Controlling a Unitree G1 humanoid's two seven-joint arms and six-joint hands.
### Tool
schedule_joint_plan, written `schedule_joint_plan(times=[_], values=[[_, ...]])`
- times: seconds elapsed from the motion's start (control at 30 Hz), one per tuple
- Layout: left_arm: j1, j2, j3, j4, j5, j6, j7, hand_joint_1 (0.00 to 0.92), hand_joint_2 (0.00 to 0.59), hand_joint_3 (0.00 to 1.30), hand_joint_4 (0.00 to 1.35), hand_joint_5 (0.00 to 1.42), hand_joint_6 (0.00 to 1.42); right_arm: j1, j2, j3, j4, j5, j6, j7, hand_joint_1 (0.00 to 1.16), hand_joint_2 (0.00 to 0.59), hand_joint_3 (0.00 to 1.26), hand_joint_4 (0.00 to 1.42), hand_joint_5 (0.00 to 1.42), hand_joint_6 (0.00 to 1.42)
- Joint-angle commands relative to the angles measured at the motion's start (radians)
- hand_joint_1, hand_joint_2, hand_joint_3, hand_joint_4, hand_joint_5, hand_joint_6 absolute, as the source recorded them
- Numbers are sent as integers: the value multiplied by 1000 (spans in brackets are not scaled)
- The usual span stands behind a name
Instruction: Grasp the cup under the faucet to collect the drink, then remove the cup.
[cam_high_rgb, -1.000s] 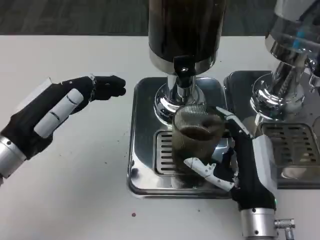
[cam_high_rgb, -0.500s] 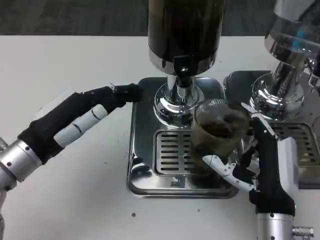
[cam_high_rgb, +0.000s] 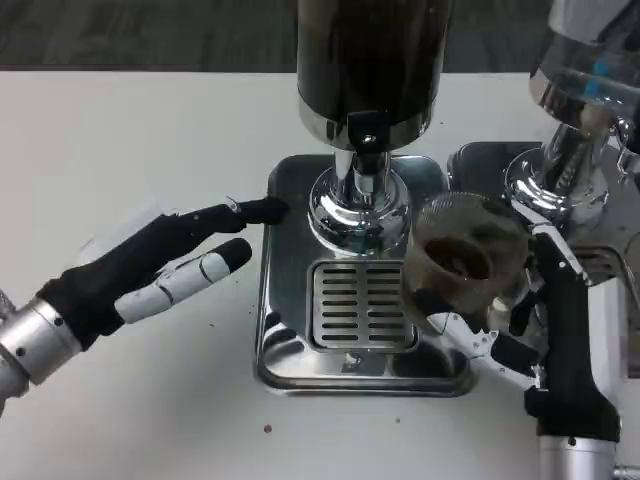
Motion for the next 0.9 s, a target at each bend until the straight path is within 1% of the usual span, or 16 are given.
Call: schedule_joint_plan(times=[0.03,0.27,0.43,0.67,0.83,0.9], values=[[23,19,-15,-21,8,-25,11,0,212,205,161,120,126,17,1,-16,-56,6,-25,6,816,184,609,726,929,1283],[57,31,-34,-64,1,-41,1,0,206,199,161,119,125,42,2,-26,-94,8,-32,27,822,184,614,735,938,1286],[91,39,-50,-107,-3,-57,-3,0,202,198,161,119,123,76,2,-28,-149,7,-34,44,824,184,620,735,939,1298],[144,68,-68,-194,4,-100,-1,0,201,197,161,119,114,147,0,-35,-243,13,-34,81,825,184,630,735,952,1302],[164,91,-76,-219,13,-124,8,0,200,197,159,119,111,189,4,-41,-292,15,-37,99,825,184,631,738,956,1303],[169,99,-76,-228,15,-136,10,0,200,197,156,119,111,205,5,-43,-312,15,-38,108,829,172,638,746,957,1303]])
